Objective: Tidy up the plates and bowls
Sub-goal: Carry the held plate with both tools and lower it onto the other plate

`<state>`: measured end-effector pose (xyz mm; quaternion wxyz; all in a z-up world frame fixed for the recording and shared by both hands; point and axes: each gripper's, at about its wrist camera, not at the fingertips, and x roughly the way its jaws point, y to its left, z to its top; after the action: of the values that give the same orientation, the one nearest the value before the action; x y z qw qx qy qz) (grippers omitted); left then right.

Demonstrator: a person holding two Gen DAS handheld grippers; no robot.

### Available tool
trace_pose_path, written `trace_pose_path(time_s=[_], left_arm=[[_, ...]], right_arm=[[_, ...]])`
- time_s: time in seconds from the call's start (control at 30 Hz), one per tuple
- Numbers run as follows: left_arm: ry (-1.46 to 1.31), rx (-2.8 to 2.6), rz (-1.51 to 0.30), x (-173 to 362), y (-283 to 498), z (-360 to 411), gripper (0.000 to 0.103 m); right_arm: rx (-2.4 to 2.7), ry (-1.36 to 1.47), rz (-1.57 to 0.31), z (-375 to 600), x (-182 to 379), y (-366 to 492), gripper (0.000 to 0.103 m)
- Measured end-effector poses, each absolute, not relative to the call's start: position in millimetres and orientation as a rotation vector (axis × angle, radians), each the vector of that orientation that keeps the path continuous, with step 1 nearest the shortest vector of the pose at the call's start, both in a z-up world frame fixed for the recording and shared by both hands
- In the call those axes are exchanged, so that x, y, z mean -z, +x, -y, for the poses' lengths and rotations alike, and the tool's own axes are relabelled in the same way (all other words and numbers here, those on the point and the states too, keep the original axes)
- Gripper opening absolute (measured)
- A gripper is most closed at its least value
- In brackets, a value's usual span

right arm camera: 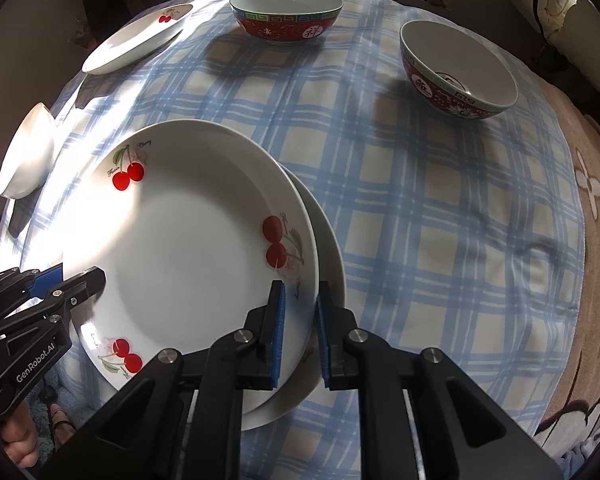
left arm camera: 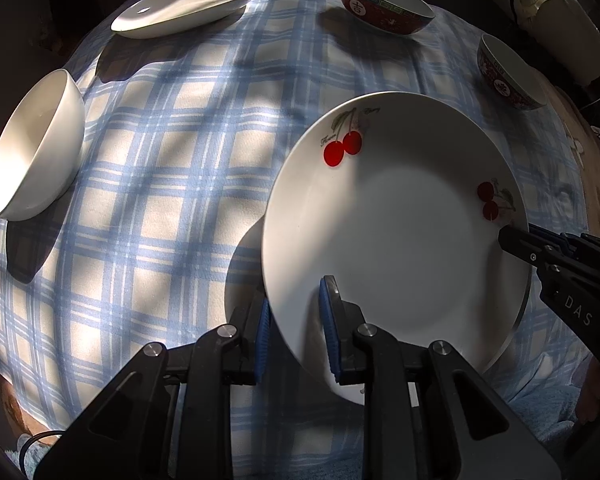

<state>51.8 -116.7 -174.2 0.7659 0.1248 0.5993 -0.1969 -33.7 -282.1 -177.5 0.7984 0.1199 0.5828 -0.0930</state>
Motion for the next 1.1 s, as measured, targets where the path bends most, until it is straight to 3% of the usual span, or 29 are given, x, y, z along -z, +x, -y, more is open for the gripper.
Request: trace_pose_path(time_s=[1.0,1.1], left_arm=[[0.323,0.426,-1.276,171,40,114,0.023],[0.336,0.44,-1.275,172,38,117,0.023]], right_arm=[[0.256,0.248,-1.249,279,171,-40,0.018],[0.3,0.197,-1.231,277,165,-42,0.023]])
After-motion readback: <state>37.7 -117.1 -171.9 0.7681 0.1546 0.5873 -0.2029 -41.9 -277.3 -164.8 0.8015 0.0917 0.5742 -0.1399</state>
